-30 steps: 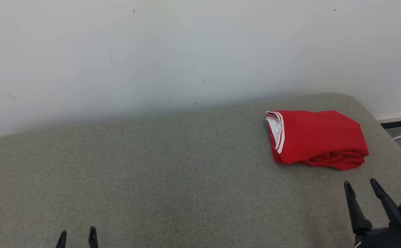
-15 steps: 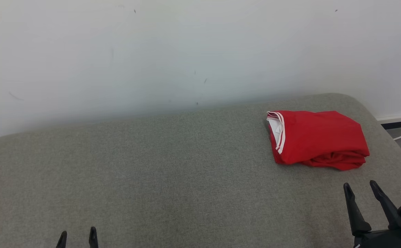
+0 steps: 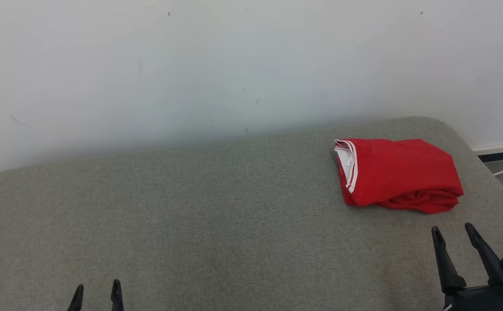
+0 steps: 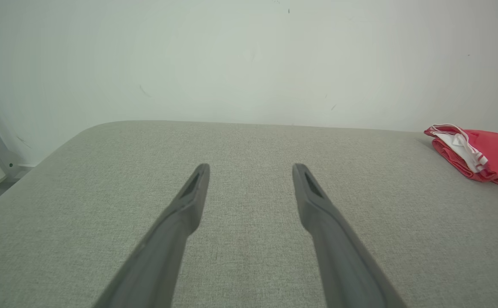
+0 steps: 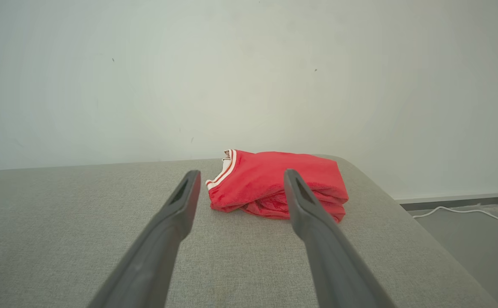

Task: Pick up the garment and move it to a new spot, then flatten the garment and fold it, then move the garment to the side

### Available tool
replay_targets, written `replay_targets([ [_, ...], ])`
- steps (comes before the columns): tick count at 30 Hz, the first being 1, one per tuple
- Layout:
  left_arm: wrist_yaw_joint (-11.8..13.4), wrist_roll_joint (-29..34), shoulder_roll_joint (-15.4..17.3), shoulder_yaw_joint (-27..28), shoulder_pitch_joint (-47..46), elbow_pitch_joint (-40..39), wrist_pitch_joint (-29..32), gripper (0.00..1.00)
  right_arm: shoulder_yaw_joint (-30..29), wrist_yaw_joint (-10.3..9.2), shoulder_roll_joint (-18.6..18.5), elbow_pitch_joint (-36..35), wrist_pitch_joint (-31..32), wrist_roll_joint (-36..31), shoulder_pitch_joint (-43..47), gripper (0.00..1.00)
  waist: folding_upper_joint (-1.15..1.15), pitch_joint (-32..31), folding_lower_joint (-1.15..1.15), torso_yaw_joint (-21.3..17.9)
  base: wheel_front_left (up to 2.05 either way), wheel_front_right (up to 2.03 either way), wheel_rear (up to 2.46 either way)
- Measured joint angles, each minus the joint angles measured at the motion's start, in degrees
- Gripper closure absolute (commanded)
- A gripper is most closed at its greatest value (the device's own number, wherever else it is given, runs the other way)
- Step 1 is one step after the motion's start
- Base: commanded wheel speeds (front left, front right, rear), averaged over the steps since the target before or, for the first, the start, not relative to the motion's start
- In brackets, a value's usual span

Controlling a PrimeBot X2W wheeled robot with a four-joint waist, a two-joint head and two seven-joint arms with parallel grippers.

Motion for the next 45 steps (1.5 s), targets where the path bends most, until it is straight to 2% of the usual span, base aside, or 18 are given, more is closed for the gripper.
replay_targets([
  [24,-0.1,-0.1,0.1,0.0,0.0,0.8,0.4,0.0,-0.6,0.0,0.7,-0.5,0.8,-0.7,0.9,0.0,0.0,-0.1,0.0,0.2,0.0,0.0,0.0],
  [25,-0.1,-0.1,0.0,0.0,0.0,1.1,0.4,1.0,-0.5,0.01,0.8,-0.3,0.8,-0.7,1.0,1.0,-0.01,-0.1,0.0,0.2,0.0,0.0,0.0],
  [30,-0.1,-0.3,-0.6,-0.1,1.3,3.7,0.4,1.0,0.7,0.05,3.3,2.1,0.9,-0.6,2.9,1.0,-0.01,-0.1,0.0,0.2,0.0,0.0,0.0],
  [36,-0.7,-2.7,-0.9,0.5,1.0,4.8,1.0,1.0,-0.8,0.71,4.2,2.6,2.2,2.2,2.9,1.0,-0.01,0.2,0.0,0.4,0.0,0.0,0.0],
  [45,-2.1,-11.5,-1.1,1.9,-0.4,6.4,2.0,1.0,-2.8,1.86,6.0,3.4,4.4,7.7,1.9,1.0,-0.01,0.9,0.0,0.7,0.0,0.0,0.0],
])
